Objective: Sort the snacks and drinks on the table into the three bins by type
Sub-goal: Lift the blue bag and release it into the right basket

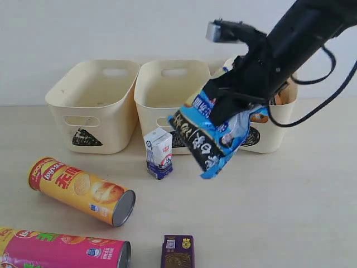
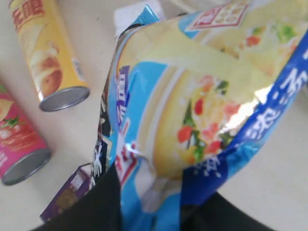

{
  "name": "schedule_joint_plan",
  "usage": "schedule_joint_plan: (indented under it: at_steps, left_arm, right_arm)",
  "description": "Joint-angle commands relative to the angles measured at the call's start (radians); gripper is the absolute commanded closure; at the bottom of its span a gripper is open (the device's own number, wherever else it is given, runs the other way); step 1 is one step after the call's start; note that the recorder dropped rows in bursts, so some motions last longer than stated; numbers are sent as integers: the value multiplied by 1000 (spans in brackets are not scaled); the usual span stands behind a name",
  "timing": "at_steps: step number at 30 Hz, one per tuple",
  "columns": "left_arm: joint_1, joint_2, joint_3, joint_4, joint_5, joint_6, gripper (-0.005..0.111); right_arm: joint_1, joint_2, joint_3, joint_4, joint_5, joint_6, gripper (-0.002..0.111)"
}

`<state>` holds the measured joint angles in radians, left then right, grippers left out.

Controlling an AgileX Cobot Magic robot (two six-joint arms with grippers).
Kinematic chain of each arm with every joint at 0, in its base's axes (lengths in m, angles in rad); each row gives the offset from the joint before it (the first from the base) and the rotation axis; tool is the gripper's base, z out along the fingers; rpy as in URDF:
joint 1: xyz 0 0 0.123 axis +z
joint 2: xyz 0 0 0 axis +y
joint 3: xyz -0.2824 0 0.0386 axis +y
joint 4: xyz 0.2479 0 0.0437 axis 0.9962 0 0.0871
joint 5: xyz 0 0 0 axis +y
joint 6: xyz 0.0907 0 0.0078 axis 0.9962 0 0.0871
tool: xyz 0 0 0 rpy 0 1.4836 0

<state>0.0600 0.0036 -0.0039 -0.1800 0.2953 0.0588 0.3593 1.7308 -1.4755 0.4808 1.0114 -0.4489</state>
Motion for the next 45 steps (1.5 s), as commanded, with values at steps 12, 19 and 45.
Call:
schedule_joint_plan:
  at_steps: [12,19,45]
  left_arm:
    - [1,-4,4,-4,-3,2,103]
    - [1,-4,4,-4,-3,2,103]
    - [1,-4,4,-4,-3,2,103]
  right_arm:
    - [-1,30,-3,-1058,-575,1044,108]
    - [-1,133,-3,-1356,-645,1390,108]
    - [44,-2,-3,-1246,-364,1085,77]
